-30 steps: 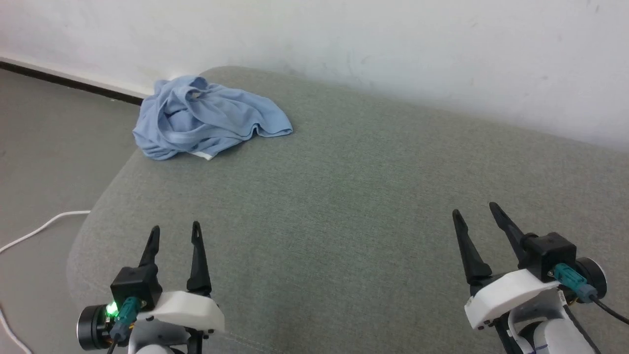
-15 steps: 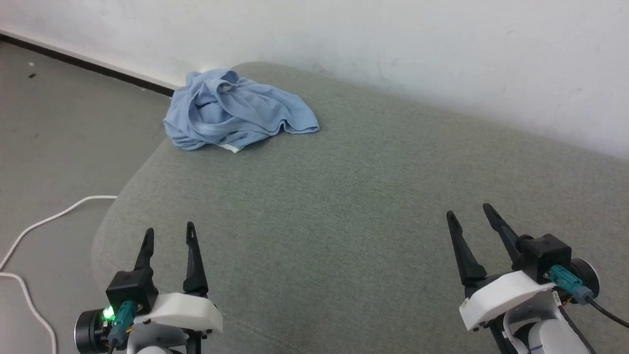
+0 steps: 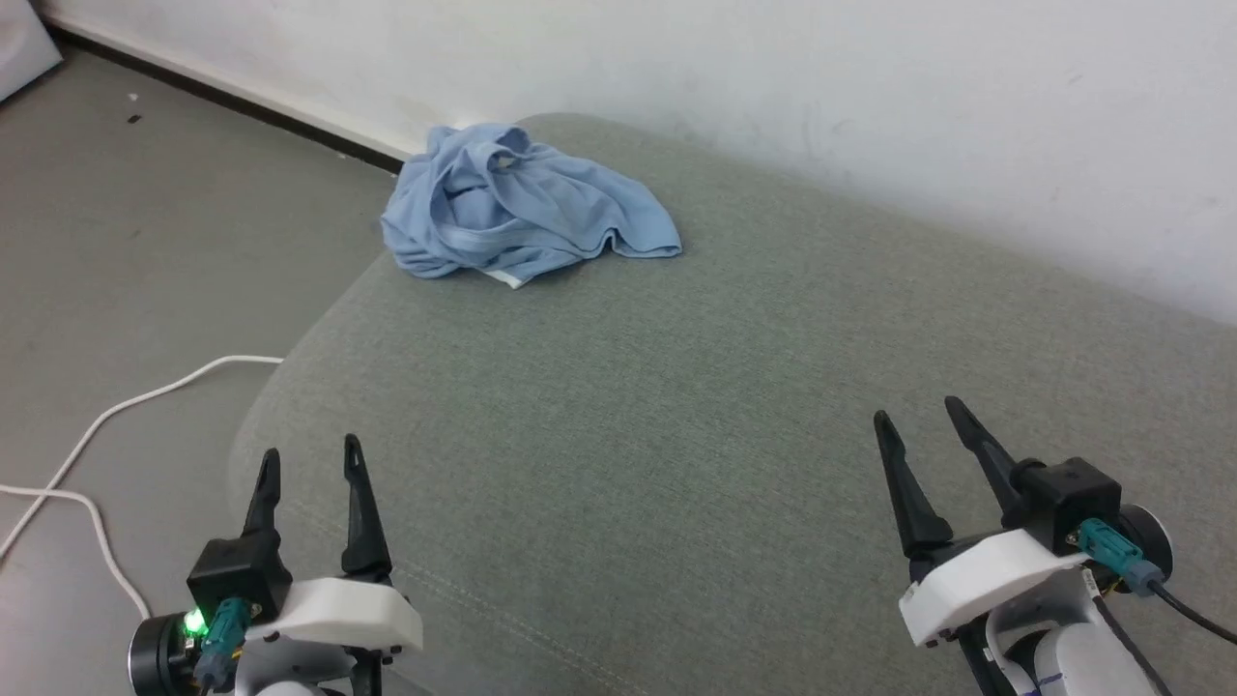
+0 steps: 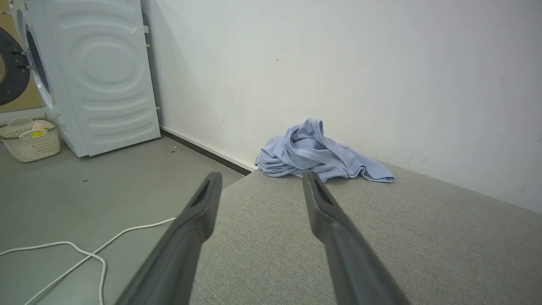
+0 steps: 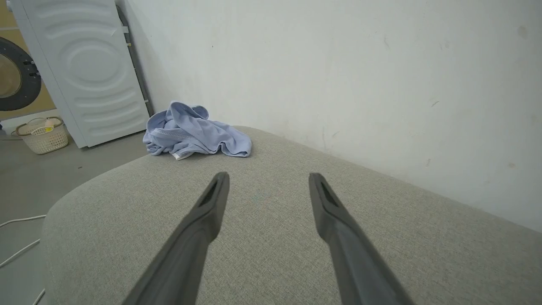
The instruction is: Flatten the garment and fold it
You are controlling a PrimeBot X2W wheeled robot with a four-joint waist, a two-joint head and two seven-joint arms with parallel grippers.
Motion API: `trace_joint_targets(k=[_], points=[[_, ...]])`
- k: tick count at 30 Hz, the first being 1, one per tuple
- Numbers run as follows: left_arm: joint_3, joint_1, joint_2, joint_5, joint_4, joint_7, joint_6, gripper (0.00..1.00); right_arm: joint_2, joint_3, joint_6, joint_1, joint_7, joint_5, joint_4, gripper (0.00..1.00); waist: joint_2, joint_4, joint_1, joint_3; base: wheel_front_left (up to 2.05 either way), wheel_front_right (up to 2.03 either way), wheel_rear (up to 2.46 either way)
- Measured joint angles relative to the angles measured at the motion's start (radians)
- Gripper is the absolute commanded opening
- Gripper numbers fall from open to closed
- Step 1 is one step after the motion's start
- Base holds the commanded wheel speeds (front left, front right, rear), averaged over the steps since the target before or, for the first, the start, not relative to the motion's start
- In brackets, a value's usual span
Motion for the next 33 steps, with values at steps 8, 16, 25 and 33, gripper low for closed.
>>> trace_joint_targets(k=[8, 16, 25, 33], points=[[0.001, 0.000, 0.005, -0.018, 0.004, -0.015, 0.019, 1.00, 0.000, 0.003, 0.000, -0.012, -0.002, 0.006, 0.002, 1.00, 0.0000, 0.040, -0.0001, 0.012, 0.00, 0.00, 0.00], [0.021, -0.045, 0.036, -0.084, 0.015, -0.025, 0.012, 1.00, 0.001, 0.026, 0.000, -0.063, 0.010, -0.006, -0.020, 1.00, 0.0000, 0.038, -0.0001, 0.066, 0.00, 0.00, 0.00], [0.101, -0.402, 0.171, -0.234, 0.127, 0.129, -0.096, 1.00, 0.005, 0.053, 0.000, -0.186, 0.041, -0.065, -0.087, 1.00, 0.0000, -0.014, 0.0001, 0.212, 0.00, 0.00, 0.00], [0.176, -0.639, 0.314, -0.371, 0.269, 0.337, -0.174, 1.00, 0.005, 0.047, 0.000, -0.252, 0.030, -0.085, -0.107, 1.00, 0.0000, -0.122, 0.0004, 0.390, 0.00, 0.00, 0.00]])
